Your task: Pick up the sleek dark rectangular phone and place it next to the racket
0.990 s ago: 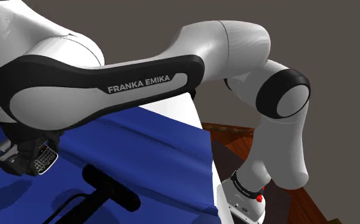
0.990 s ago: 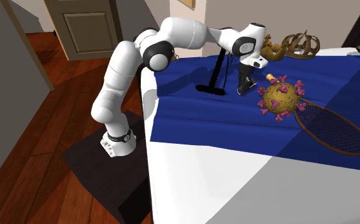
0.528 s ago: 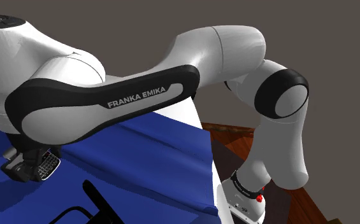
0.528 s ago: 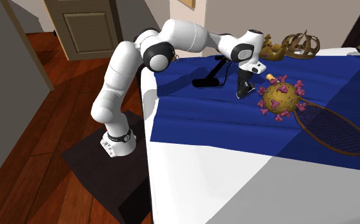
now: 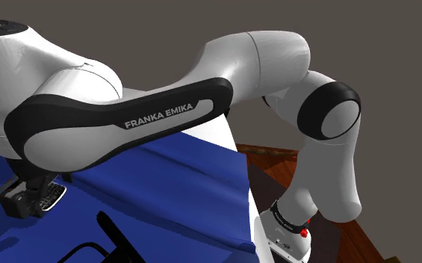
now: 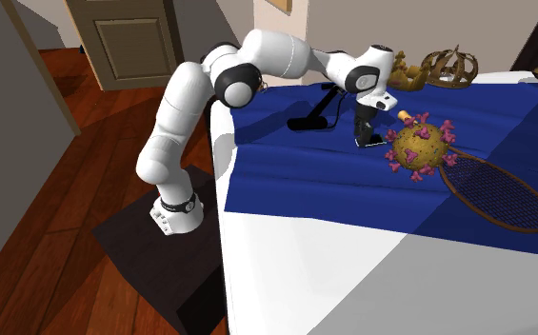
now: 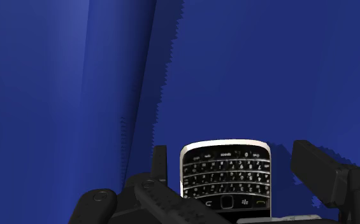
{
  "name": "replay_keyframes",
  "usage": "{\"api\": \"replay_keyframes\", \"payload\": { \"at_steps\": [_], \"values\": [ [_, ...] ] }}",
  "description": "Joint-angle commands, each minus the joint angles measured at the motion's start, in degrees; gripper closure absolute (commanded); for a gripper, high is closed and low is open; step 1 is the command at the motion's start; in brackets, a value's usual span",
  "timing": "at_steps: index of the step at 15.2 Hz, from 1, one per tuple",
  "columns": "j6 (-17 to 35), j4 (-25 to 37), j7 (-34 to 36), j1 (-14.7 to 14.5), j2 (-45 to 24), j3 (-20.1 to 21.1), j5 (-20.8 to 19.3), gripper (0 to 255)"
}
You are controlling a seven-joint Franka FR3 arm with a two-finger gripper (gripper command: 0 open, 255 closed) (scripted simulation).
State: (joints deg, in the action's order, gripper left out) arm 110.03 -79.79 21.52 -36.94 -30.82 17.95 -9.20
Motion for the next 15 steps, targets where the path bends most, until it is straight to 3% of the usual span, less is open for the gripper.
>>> {"api": "replay_keyframes", "payload": {
  "at_steps": [1, 4, 8, 15],
  "values": [
    [-0.1, 0.1, 0.0, 0.0, -0.1, 0.0, 0.0, 0],
    [0.2, -0.5, -0.1, 0.1, 0.2, 0.0, 0.1, 0],
    [-6.5, 5.2, -0.5, -0.2, 1.2, 0.3, 0.5, 0],
    [-6.5, 5.2, -0.5, -0.2, 1.2, 0.3, 0.5, 0]
  ]
}}
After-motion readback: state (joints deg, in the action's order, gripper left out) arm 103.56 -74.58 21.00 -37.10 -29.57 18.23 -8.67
